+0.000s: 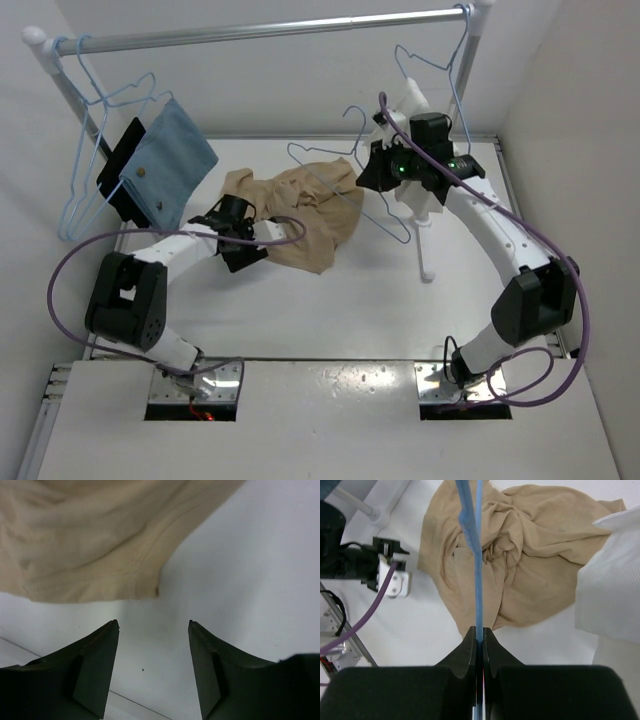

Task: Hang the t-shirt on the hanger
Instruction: Place tshirt on hanger

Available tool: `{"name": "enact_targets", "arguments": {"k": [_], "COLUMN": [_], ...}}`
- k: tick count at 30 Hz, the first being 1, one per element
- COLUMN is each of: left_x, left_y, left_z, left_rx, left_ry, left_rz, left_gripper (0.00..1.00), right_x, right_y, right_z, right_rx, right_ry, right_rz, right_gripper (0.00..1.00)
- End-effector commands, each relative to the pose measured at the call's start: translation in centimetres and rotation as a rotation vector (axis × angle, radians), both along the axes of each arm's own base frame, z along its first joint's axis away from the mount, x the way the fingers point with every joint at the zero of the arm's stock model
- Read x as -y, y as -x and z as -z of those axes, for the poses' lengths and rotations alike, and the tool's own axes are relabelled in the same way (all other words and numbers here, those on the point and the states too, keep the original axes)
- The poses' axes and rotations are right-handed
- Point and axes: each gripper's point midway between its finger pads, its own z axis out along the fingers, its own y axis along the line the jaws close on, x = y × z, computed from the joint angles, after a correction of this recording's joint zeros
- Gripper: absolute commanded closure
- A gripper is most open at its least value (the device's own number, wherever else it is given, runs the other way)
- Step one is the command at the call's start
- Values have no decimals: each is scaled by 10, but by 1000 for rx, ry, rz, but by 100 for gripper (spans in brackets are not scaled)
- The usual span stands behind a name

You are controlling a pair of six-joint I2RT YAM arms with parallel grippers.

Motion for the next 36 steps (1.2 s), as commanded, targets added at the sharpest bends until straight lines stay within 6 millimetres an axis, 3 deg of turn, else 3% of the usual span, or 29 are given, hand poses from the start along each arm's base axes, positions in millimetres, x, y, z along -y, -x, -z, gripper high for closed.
{"name": "enact_targets", "arguments": {"k": [1,3,8,11,15,19,21,24,25,28,31,32,36], "left_x": [-9,-9,0,7,8,9,11,9,7,9,19,23,34], "left_y": [-38,-48,-38,-36,-33,-30,-28,-28,-27,-28,-38,-46,-50], "left_z": [-10,-5,13,14,27,35,39,39,36,17,-19,-36,-69], "left_rx": [100,83,17,5,-35,-62,-78,-75,-74,-70,-34,-5,-8], "left_ry": [4,19,39,76,73,78,88,80,74,107,166,188,244], "left_rz": [-112,-157,-90,-70,-67,-74,-83,-87,-101,-121,-118,-118,-111], "left_gripper": [37,39,43,43,50,69,73,93,100,100,100,100,100], "right_x": [-9,-11,-13,-11,-11,-9,-9,-6,-4,-4,-4,-6,-21], "right_y": [-11,-12,-11,-11,-9,-9,-8,-7,-5,-6,-3,0,30], "right_z": [-21,-16,-18,-16,-15,-18,-17,-18,-17,-17,-16,-15,-5], "right_rx": [73,54,62,62,53,64,61,68,68,74,73,61,31], "right_ry": [-18,-17,-8,6,9,11,19,30,36,41,46,36,37], "right_rz": [-38,-46,-52,-49,-49,-42,-46,-42,-35,-39,-54,-71,-239], "right_gripper": [100,100,100,100,100,100,100,100,100,100,100,100,100]}}
